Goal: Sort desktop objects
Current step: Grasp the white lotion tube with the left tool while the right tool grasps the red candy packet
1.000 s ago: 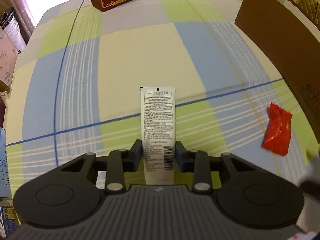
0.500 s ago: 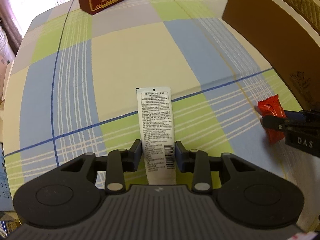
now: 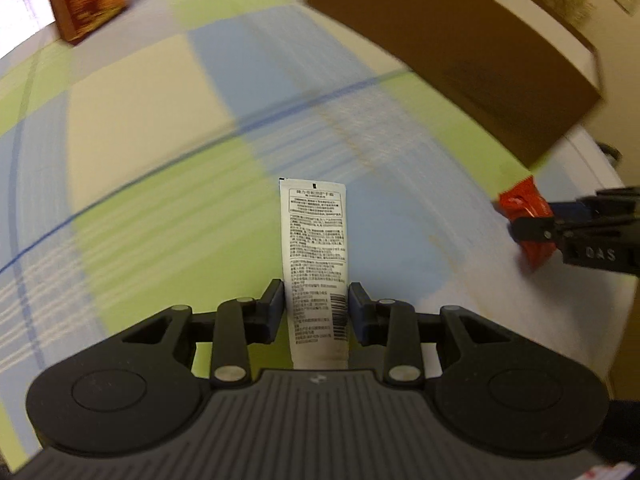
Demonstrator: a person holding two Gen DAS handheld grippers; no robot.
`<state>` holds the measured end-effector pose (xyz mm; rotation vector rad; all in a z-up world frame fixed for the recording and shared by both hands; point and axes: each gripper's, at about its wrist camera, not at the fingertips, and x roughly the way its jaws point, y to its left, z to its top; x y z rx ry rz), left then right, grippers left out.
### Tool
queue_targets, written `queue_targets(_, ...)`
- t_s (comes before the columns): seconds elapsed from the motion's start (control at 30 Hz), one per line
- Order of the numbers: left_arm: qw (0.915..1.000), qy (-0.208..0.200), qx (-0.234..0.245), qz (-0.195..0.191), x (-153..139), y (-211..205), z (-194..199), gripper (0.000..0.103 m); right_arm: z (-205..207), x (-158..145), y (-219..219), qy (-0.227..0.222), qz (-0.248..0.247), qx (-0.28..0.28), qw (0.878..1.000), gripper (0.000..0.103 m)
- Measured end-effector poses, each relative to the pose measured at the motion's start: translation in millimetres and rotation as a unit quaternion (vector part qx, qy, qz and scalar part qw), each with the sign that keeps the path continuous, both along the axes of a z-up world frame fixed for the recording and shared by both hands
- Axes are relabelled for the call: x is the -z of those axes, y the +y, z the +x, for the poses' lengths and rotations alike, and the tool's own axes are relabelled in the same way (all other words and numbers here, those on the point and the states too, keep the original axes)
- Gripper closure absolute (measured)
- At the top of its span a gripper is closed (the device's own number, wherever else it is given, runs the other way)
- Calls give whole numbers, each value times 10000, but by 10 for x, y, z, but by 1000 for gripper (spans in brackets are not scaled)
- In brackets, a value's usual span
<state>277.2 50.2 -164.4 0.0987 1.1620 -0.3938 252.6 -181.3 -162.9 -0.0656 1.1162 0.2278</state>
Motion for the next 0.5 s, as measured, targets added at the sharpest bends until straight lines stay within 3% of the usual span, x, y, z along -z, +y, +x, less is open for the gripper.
queue_targets(0.2,9979,8,640,-105,-1,-538,-130,74,-135,-69,-436,-110,-117,511,9986,73)
queue_targets(0.43,9973,-46,727,-118,3,-871,-127,73,-128,-111,-751,-300,-197,581,9977,73)
queue_targets(0.5,9974,-69,721,-47,0,-899,-147,71,-119,-120,-815,-297,-159,469,9983,63)
